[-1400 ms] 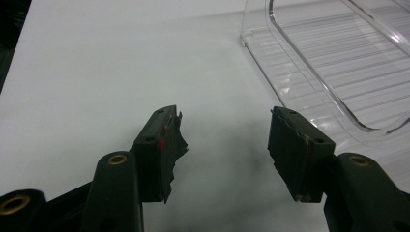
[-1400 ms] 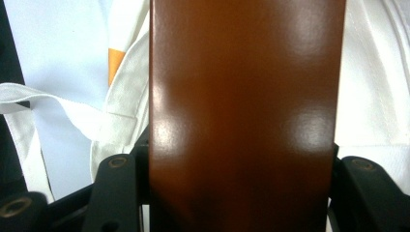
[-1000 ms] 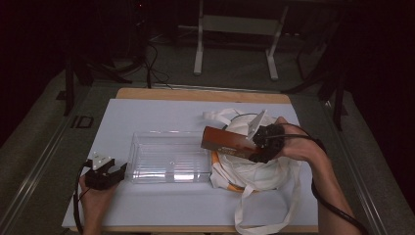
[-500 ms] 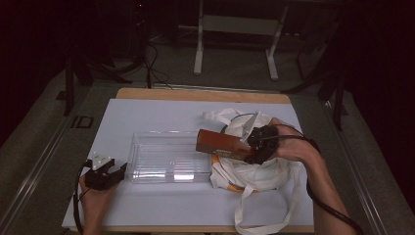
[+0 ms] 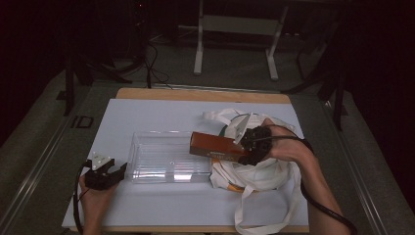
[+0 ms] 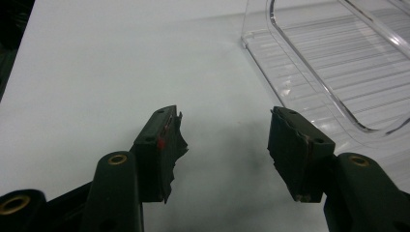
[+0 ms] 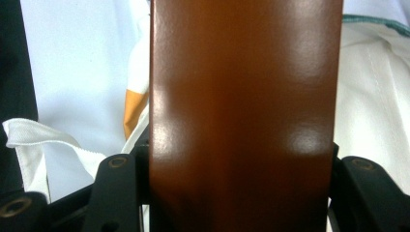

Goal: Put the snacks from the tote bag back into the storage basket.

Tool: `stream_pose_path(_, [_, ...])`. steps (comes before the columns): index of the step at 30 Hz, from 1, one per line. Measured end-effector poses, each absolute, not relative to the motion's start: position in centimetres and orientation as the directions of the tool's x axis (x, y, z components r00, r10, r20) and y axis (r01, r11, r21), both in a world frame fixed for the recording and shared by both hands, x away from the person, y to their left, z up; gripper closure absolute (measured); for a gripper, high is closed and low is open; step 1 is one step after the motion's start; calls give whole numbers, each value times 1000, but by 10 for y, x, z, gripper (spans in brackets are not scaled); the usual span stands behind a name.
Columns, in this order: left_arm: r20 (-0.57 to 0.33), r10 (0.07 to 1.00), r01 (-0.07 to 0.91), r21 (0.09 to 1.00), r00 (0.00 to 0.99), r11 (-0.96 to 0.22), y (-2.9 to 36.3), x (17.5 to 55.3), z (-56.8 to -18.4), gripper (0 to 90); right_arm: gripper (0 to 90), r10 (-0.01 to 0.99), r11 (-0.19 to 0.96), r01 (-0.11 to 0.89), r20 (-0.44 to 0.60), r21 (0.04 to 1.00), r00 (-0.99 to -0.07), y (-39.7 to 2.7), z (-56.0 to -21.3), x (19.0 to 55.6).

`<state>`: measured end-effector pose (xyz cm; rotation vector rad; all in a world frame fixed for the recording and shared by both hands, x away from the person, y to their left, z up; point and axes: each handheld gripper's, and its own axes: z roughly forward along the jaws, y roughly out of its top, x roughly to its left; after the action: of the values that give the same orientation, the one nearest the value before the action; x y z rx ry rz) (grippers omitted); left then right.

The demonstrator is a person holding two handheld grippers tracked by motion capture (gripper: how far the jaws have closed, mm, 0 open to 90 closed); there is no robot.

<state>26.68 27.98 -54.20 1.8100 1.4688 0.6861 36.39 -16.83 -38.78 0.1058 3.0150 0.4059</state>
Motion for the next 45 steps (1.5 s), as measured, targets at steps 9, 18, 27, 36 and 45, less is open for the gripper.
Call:
stream_pose_path(9, [-30, 976, 610, 784, 217, -112, 280, 267, -542, 447, 431, 54, 962, 29, -86, 270, -995, -154, -389, 362])
stream_pose_path(18, [-31, 975, 612, 783, 218, -112, 280, 267, -542, 447, 431, 27, 963, 4, -84, 271, -996, -139, -389, 361])
stream_pose_path(27, [-31, 975, 613, 782, 219, -113, 280, 268, -542, 447, 431, 10, 962, -12, -79, 271, -997, -130, -392, 361])
stream_pose_path(36, [-28, 975, 613, 782, 220, -116, 280, 268, -542, 447, 431, -5, 961, -28, -85, 276, -996, -119, -393, 359])
stream_pose_path(45, [-28, 975, 612, 782, 221, -116, 280, 268, -542, 447, 430, -22, 959, -46, -89, 281, -996, -106, -394, 359])
